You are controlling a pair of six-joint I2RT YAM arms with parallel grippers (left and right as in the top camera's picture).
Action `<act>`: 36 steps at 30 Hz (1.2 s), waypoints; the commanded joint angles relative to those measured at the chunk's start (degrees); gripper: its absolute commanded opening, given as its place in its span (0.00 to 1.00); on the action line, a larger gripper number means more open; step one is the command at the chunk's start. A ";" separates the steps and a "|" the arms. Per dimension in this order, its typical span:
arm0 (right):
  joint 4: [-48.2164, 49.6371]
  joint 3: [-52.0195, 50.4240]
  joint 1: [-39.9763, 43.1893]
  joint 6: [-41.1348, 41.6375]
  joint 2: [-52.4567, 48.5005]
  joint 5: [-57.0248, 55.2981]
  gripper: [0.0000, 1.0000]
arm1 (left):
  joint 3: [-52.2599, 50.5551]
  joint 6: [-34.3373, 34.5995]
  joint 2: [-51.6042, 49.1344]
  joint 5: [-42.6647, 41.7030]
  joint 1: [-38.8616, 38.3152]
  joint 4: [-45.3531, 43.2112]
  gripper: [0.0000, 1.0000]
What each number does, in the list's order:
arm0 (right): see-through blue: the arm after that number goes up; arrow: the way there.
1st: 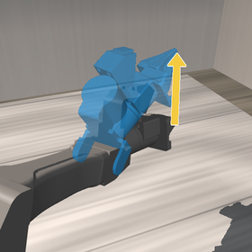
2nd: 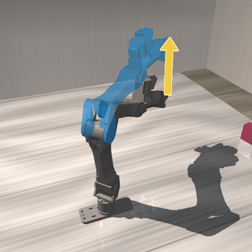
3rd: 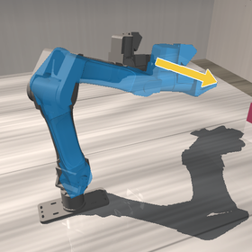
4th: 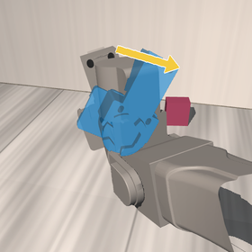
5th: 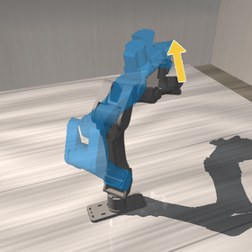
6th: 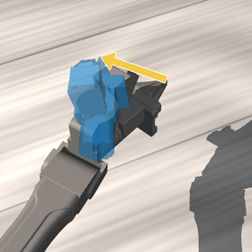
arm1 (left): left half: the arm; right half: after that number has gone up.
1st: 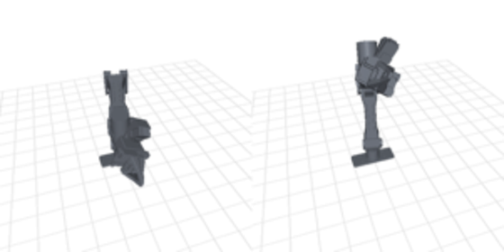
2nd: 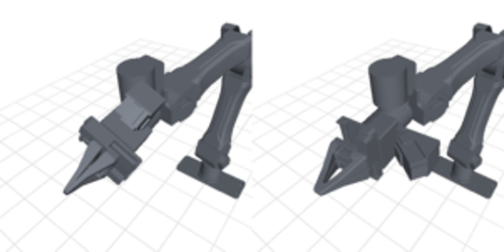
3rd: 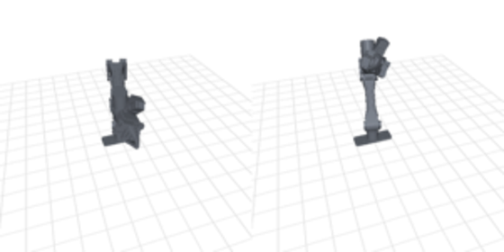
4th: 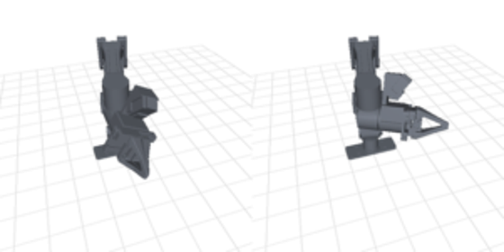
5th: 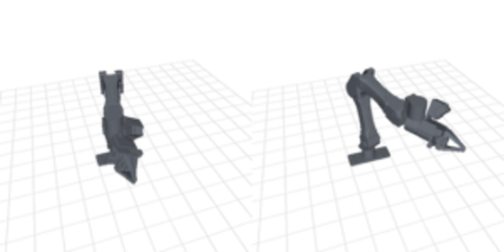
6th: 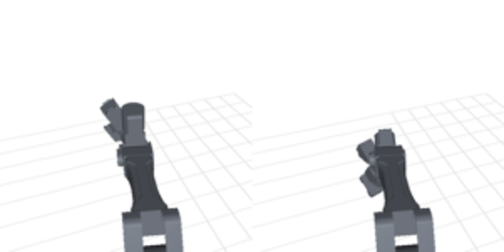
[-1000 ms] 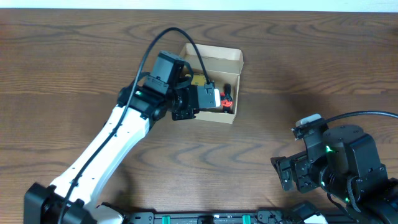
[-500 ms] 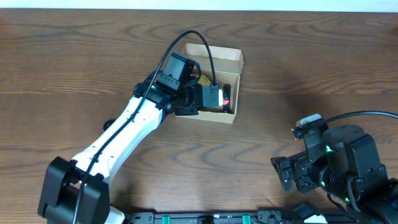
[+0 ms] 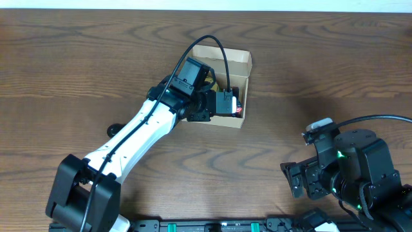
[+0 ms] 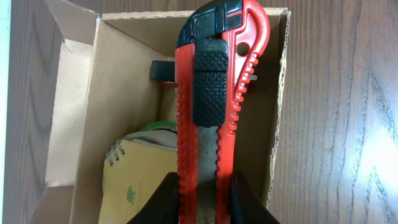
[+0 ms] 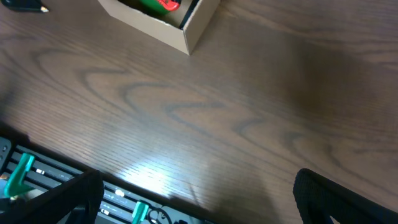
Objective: Pack container
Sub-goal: 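Carry the red box cutter into the box and release it, then move the left gripper to the black pen-like object and grasp it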
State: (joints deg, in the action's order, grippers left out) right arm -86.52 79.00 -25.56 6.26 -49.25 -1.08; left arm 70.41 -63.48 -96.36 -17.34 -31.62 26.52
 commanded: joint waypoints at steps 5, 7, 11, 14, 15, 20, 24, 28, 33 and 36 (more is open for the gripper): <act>-0.07 0.04 0.42 -0.76 0.02 -0.52 0.99 | 0.74 -0.63 -0.81 0.42 -0.02 -0.22 0.16; -0.09 0.04 0.42 -0.76 0.02 -0.52 0.99 | 0.74 -0.61 -0.81 0.42 -0.02 -0.22 0.24; -0.07 0.04 0.42 -0.76 0.02 -0.52 0.99 | 0.74 -0.59 -0.81 0.44 -0.02 -0.22 0.32; -0.09 0.04 0.42 -0.76 0.02 -0.52 0.99 | 0.74 0.13 -0.81 0.44 -0.02 -0.24 0.37; -0.09 0.04 0.42 -0.76 0.02 -0.52 0.99 | 0.74 0.52 -0.81 0.46 -0.02 -0.22 0.37; -0.09 0.04 0.42 -0.76 0.02 -0.52 0.99 | 0.74 0.74 -0.81 0.42 -0.02 -0.24 0.38; -0.07 0.04 0.42 -0.76 0.02 -0.55 0.99 | 1.01 2.84 -0.04 0.42 -0.04 -0.28 0.38; -0.07 0.04 0.42 -0.76 0.02 -0.52 0.99 | 2.56 12.70 2.82 2.21 -0.02 -0.24 0.43; -0.07 0.04 0.42 -0.76 0.02 -0.52 0.99 | 3.17 28.26 9.22 9.38 0.22 0.42 0.49; -0.09 0.04 0.42 -0.76 0.02 -0.52 0.99 | 3.17 35.95 14.34 12.98 0.24 3.56 0.54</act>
State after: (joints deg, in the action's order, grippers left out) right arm -86.54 79.00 -25.56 6.26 -49.25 -1.08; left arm 71.59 -40.38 -87.57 -9.93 -31.59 28.23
